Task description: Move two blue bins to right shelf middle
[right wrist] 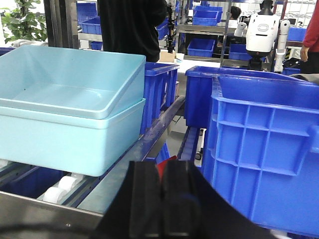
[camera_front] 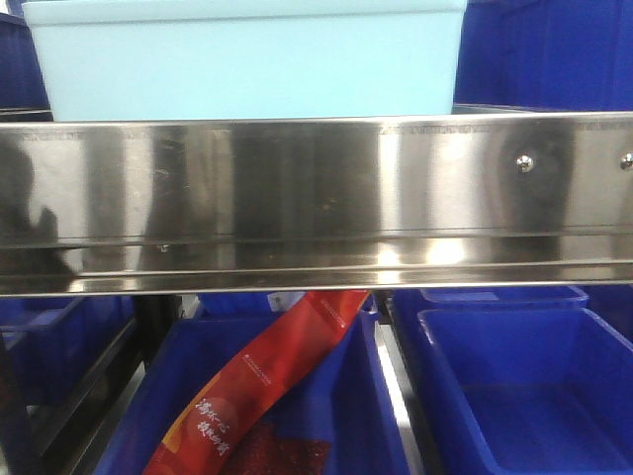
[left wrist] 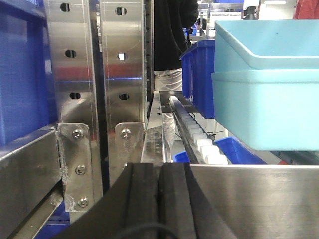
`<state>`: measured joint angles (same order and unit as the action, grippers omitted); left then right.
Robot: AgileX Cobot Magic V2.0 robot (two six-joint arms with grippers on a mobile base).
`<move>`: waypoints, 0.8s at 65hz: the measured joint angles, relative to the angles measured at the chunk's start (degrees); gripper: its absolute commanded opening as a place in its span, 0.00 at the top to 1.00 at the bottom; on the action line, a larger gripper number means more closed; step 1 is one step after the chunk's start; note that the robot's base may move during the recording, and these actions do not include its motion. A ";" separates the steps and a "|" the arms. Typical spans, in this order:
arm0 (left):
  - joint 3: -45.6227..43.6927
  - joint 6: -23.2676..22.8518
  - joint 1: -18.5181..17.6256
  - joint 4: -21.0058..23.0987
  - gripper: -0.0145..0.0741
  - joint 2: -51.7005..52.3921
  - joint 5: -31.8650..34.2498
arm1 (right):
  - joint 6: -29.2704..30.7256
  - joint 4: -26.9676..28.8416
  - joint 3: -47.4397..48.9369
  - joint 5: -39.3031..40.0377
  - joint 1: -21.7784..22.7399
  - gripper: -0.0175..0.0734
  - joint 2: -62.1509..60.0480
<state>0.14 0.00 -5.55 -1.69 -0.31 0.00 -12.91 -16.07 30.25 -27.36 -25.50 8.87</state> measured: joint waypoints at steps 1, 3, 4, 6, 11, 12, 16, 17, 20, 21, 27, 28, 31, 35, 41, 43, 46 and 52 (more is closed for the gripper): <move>0.00 0.00 0.00 0.00 0.96 0.00 0.00 | 0.00 0.00 0.00 0.00 0.00 0.99 0.00; 0.00 0.00 0.00 0.00 0.96 0.00 0.00 | 0.00 0.00 0.00 0.00 0.00 0.99 0.00; 0.00 0.00 0.00 0.00 0.96 0.00 0.00 | 0.00 0.00 0.00 0.00 0.00 0.99 0.00; 0.00 0.00 0.00 0.00 0.96 0.00 0.00 | 0.00 0.00 0.00 0.00 0.00 0.99 0.00; 0.00 0.00 0.00 0.00 0.96 0.00 0.00 | 0.00 0.00 0.00 0.00 0.00 0.99 0.00; 0.00 0.00 0.00 0.00 0.96 0.00 0.00 | 0.00 0.00 0.00 0.00 0.00 0.99 0.00; 0.00 0.00 0.00 0.00 0.96 0.00 0.00 | 0.00 0.00 0.00 0.00 0.00 0.99 0.00; 0.00 0.00 0.00 0.00 0.96 0.00 0.00 | 0.00 0.00 0.00 0.00 0.00 0.99 0.00; 0.00 0.00 0.00 0.00 0.96 0.00 0.00 | 0.00 0.00 0.00 0.00 0.00 0.99 0.00; 0.00 0.00 0.00 0.00 0.96 0.00 0.00 | 0.00 0.00 0.00 0.00 0.00 0.99 0.00; 0.00 0.00 0.00 0.00 0.96 0.00 0.00 | 0.00 0.00 0.00 0.00 0.00 0.99 0.00; 0.00 0.00 0.00 0.00 0.96 0.00 0.00 | 0.00 0.00 0.00 0.00 0.00 0.99 0.00; 0.00 0.00 0.00 0.00 0.96 0.00 0.00 | 0.46 0.00 -0.12 0.00 0.11 0.99 0.00; 0.00 0.00 0.00 0.00 0.96 0.00 0.00 | 2.24 0.99 -0.20 0.17 1.07 0.99 0.00; 0.00 0.00 0.00 0.00 0.96 0.00 0.00 | 6.67 5.25 -1.21 1.26 4.12 0.99 0.00; 0.00 0.00 0.00 0.00 0.96 0.00 0.00 | 8.52 7.22 -1.71 2.18 5.77 0.99 0.00; 0.00 0.00 0.00 0.00 0.96 0.00 0.00 | 10.58 10.05 -2.94 4.03 8.41 0.99 -0.11; 0.00 0.00 0.00 0.00 0.96 0.00 0.00 | 13.28 14.82 -6.79 8.32 14.12 0.99 -0.08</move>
<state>0.14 0.00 -5.55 -1.69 -0.31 0.00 0.37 -1.25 23.46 -19.05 -11.39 8.78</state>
